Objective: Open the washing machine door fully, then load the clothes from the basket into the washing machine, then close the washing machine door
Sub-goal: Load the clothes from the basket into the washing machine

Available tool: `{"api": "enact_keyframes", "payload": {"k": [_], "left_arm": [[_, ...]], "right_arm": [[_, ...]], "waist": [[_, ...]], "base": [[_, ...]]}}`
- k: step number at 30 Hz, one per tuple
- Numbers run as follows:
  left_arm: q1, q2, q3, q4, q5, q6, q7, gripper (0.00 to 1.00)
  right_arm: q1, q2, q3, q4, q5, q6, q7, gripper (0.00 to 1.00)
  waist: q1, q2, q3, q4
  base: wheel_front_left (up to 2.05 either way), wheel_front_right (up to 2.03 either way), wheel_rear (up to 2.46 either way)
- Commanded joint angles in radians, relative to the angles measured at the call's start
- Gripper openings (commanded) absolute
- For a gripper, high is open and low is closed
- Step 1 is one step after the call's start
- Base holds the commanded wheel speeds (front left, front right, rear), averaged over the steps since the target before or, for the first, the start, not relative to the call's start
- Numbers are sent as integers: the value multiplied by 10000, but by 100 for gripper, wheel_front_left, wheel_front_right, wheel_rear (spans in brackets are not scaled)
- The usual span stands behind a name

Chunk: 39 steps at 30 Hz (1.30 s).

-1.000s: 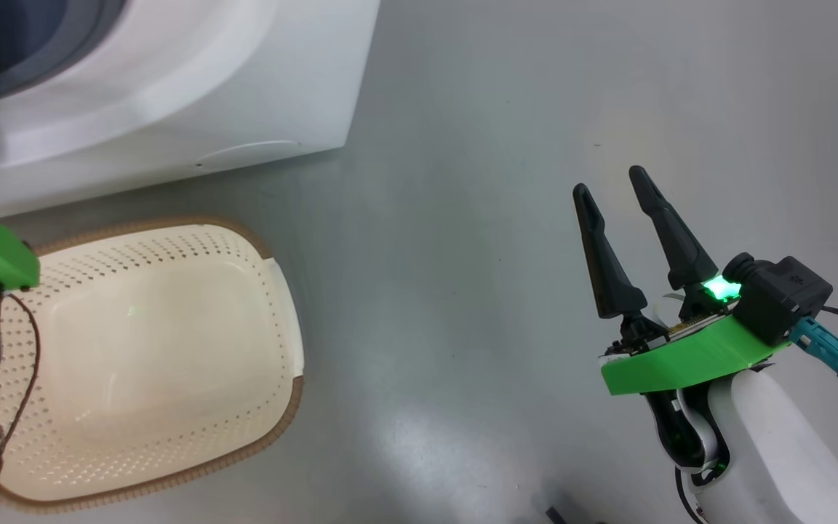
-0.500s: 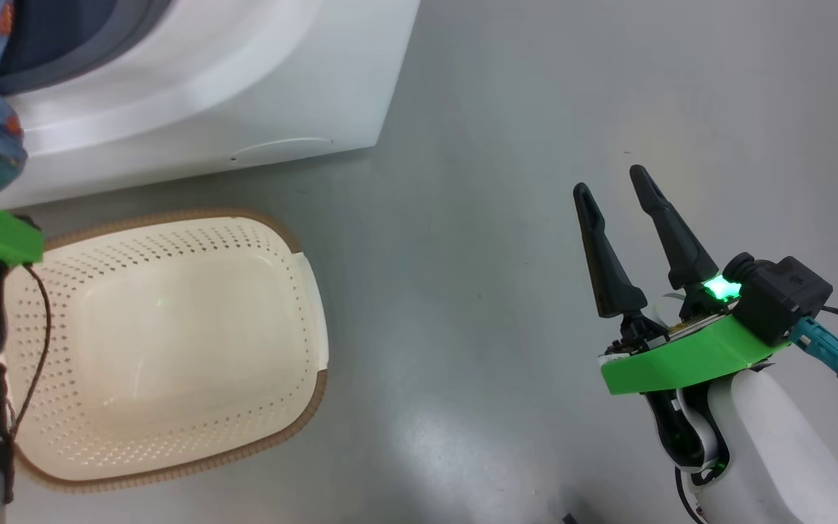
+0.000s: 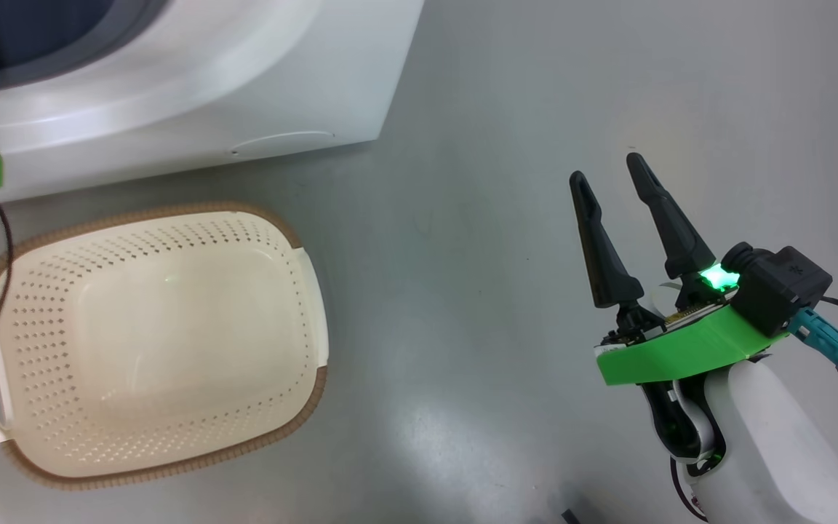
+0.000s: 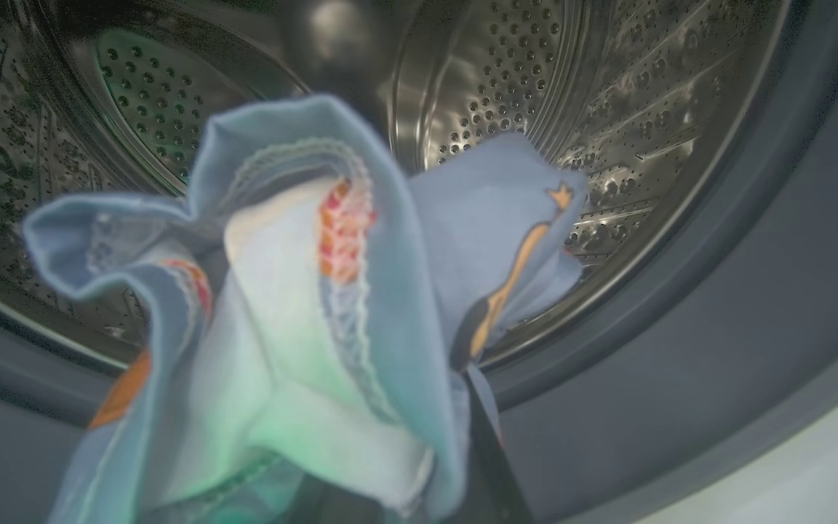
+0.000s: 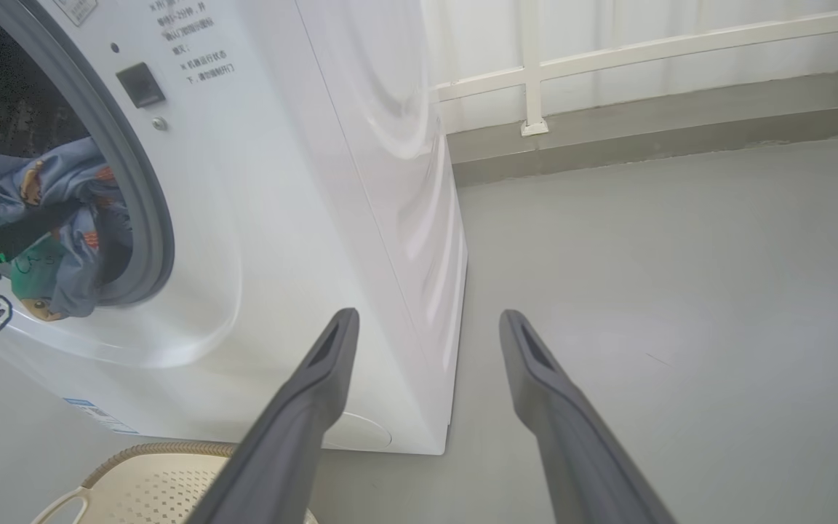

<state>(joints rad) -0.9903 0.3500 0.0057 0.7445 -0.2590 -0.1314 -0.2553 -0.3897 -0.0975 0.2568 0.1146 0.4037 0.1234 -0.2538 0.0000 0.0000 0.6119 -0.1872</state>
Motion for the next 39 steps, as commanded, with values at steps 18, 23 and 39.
{"api": "enact_keyframes", "payload": {"k": [18, 23, 39], "left_arm": [[-3514, 1327, -644, 3496, -171, 8, -41, 0], [-4127, 1738, -793, 3433, 116, 63, -59, 0], [-3233, 2089, -162, 2021, 608, 238, -63, 0]], "right_arm": [[-65, 272, 490, -222, 61, 73, -80, 100], [-107, 335, 589, -231, 104, 73, -80, 100], [-211, 457, 816, -275, 123, 73, -80, 100]], "waist": [[0, 0, 443, -822], [0, 0, 649, -1138], [0, 0, 1025, -1516]], "base": [[0, 0, 0], [0, 0, 0], [0, 0, 0]]}}
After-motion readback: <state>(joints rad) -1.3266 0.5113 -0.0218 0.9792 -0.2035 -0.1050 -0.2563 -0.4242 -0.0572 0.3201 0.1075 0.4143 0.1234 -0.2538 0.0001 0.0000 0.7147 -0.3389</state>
